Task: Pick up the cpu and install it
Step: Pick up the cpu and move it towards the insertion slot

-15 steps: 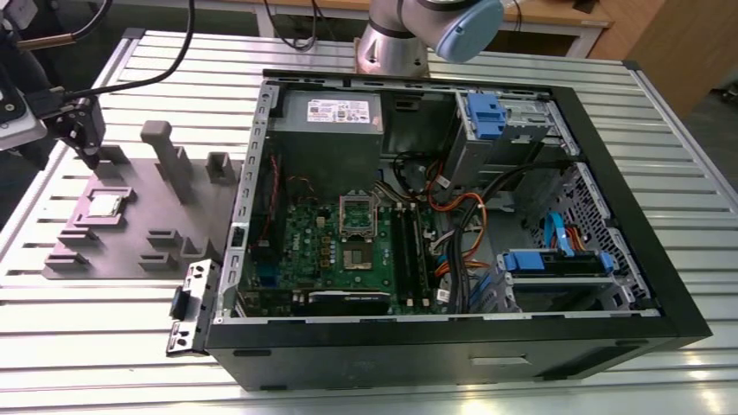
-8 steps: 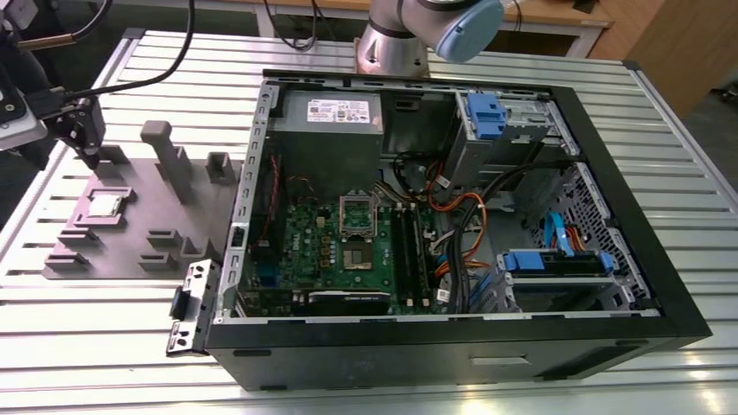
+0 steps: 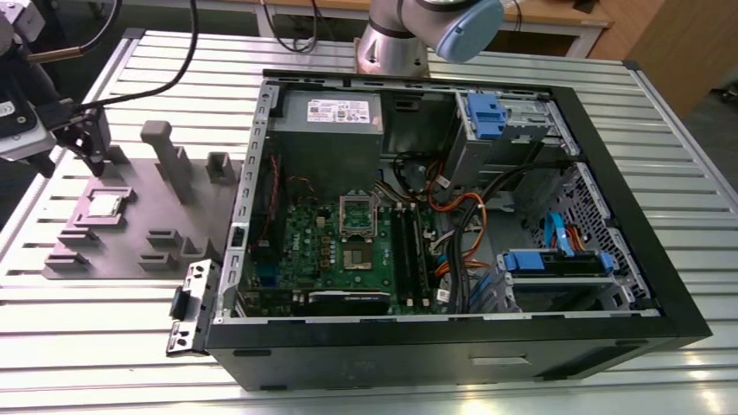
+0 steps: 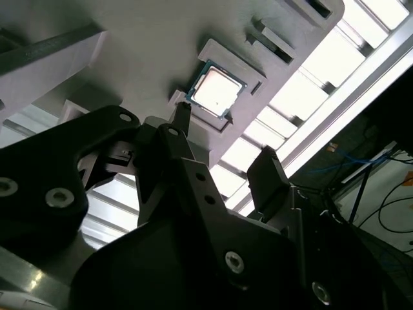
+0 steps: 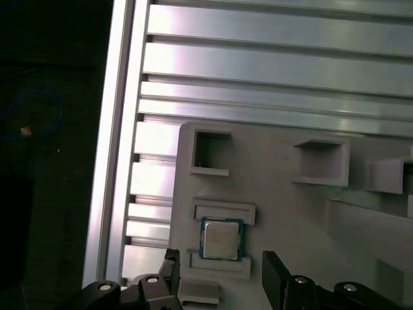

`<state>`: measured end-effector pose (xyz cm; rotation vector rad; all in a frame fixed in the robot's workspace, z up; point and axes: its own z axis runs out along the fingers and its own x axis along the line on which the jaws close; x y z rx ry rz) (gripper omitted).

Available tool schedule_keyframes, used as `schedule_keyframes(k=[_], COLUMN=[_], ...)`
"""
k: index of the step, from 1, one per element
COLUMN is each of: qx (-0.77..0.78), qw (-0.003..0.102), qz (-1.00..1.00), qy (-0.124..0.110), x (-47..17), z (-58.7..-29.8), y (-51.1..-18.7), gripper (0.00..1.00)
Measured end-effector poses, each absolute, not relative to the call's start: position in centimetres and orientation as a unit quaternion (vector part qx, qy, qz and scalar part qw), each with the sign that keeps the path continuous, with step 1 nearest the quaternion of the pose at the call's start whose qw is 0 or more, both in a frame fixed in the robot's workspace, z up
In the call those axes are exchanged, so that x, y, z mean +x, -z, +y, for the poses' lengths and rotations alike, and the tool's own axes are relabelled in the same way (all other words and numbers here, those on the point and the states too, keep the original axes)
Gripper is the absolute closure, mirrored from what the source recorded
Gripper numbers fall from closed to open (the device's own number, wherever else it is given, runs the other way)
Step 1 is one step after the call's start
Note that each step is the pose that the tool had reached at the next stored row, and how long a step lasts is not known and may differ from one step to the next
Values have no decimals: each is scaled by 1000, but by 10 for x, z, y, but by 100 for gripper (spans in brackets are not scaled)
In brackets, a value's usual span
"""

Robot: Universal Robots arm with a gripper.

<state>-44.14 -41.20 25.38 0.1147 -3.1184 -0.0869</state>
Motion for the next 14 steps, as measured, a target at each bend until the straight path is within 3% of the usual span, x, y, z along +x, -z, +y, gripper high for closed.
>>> schedule_keyframes(k=[14], qx=[14], qw=[9], qz=[-999], qy=[28], x=[-441], z=[-413], y=[-228], gripper=[38])
